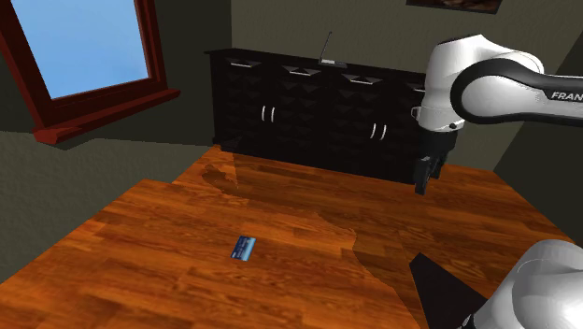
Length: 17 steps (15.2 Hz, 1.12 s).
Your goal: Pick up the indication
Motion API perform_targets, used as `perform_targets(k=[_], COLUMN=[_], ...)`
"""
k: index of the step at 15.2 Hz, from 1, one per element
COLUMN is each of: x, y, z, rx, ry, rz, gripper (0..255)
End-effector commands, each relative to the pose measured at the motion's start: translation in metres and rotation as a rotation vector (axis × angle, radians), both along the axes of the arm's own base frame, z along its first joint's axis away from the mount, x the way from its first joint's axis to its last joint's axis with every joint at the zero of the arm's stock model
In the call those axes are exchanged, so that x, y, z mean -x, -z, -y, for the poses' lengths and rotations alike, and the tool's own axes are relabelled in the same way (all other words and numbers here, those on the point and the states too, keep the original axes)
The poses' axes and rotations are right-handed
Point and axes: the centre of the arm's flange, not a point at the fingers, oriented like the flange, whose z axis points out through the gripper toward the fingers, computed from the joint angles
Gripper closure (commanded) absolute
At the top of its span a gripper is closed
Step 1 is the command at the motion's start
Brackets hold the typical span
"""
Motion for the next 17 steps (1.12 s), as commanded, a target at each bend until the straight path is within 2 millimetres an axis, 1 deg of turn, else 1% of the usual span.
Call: perform_targets(k=[1,9,17], x=[0.0,-0.041,-0.092], y=[0.0,0.046,0.092], z=[0.0,-0.077,-0.148], rx=[0.0,-0.058,-0.116], ry=[0.0,0.181,0.363], rz=[0.0,-0.068,-0.136], gripper=[0,0,0])
